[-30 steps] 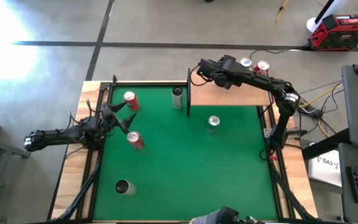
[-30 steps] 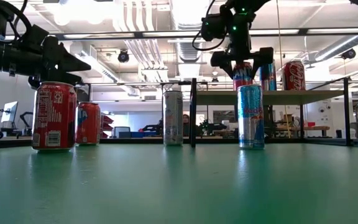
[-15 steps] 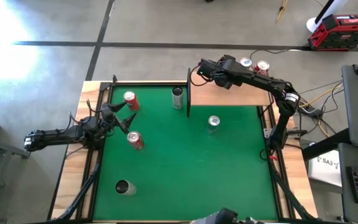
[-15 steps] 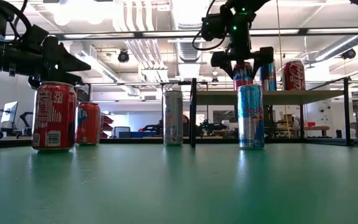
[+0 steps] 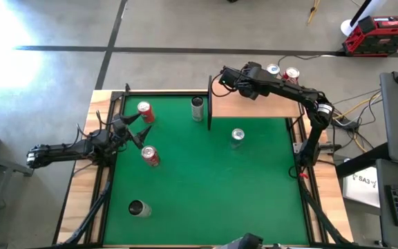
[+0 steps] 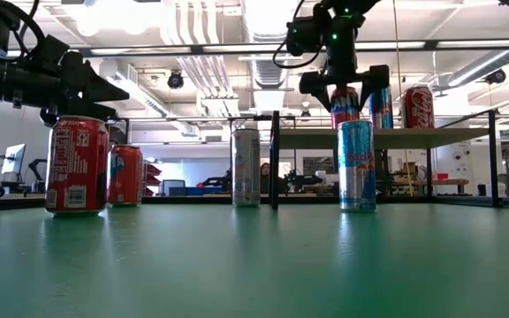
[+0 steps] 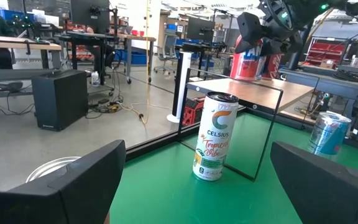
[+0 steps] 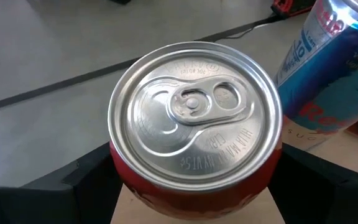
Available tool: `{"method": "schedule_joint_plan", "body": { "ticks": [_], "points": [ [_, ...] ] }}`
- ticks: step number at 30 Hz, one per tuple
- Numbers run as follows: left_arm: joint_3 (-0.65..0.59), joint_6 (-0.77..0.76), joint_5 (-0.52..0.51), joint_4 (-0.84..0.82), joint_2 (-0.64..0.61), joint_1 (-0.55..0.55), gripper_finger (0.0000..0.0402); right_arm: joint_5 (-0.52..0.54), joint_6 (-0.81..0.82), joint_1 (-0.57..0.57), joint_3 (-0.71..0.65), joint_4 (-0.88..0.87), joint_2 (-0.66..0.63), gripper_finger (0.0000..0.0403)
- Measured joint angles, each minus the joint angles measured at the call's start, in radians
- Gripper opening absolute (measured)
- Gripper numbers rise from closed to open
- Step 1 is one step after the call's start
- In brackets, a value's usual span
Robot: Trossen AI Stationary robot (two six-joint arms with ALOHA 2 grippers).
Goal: Place canned beverage on shelf
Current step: Put the bottom red soda can on the shelf, then put the blue soda can on the shelf aligned with the other blue soda can
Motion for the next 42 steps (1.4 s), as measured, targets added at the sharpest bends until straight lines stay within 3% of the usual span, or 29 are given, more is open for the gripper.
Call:
{"method": "schedule_joint_plan", "body": {
  "ticks": [17, 24, 31, 42],
  "points": [
    [0.000, 0.000, 0.000, 0.000, 0.000, 0.000, 0.0386, -0.005, -0.004, 0.044, 0.003, -0.068, -0.007, 0.0373],
    [0.000, 0.000, 0.000, 0.000, 0.000, 0.000, 0.0386, -0.009, 0.086, 0.130, 0.009, -0.183, -0.033, 0.0373],
    [0.000, 0.000, 0.000, 0.000, 0.000, 0.000, 0.0386, -0.105, 0.113, 0.231, 0.009, -0.233, -0.074, 0.0373],
    [0.000, 0.000, 0.000, 0.000, 0.000, 0.000, 0.0386, -0.131, 0.090, 0.387, 0.009, -0.104, -0.080, 0.0373]
  ]
}}
